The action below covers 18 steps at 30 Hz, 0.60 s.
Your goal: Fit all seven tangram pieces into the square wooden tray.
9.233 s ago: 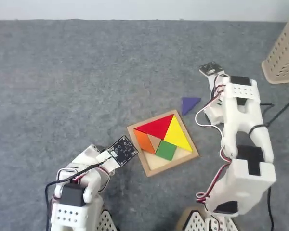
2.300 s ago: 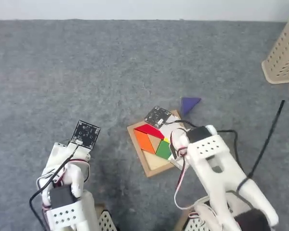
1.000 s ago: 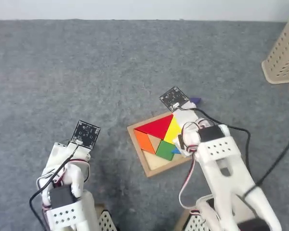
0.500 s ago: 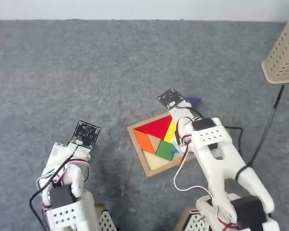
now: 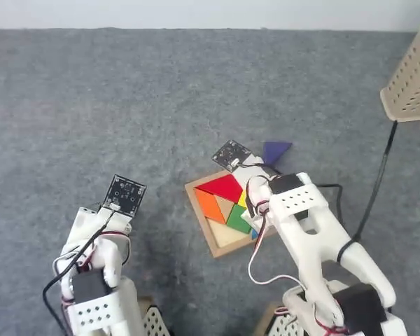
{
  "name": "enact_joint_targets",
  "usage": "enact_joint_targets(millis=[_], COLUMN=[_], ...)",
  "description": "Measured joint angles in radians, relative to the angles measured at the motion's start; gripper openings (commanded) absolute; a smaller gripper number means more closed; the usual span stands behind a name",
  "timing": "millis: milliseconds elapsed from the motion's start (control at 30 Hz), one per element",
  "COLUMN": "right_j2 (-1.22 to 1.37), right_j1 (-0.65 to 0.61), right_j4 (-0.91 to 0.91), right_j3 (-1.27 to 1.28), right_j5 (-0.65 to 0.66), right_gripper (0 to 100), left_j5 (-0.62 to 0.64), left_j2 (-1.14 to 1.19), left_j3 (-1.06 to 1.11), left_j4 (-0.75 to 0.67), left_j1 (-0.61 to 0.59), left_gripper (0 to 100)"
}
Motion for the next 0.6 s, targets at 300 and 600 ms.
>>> enact_joint_targets(millis=[300, 600], right_j2=[-0.081, -0.104], right_j1=[0.048, -0.018], right_j4=[0.087, 0.069], right_j3=[0.002, 0.087], right_j5=[0.000, 0.000], right_gripper=[0.6, 0.6], left_j5=[0.000, 0.000], left_j2=[0.000, 0.000], left_j3=[0.000, 0.000], left_j4=[0.000, 0.015], left_j1=[0.003, 0.037], left_gripper=[3, 3])
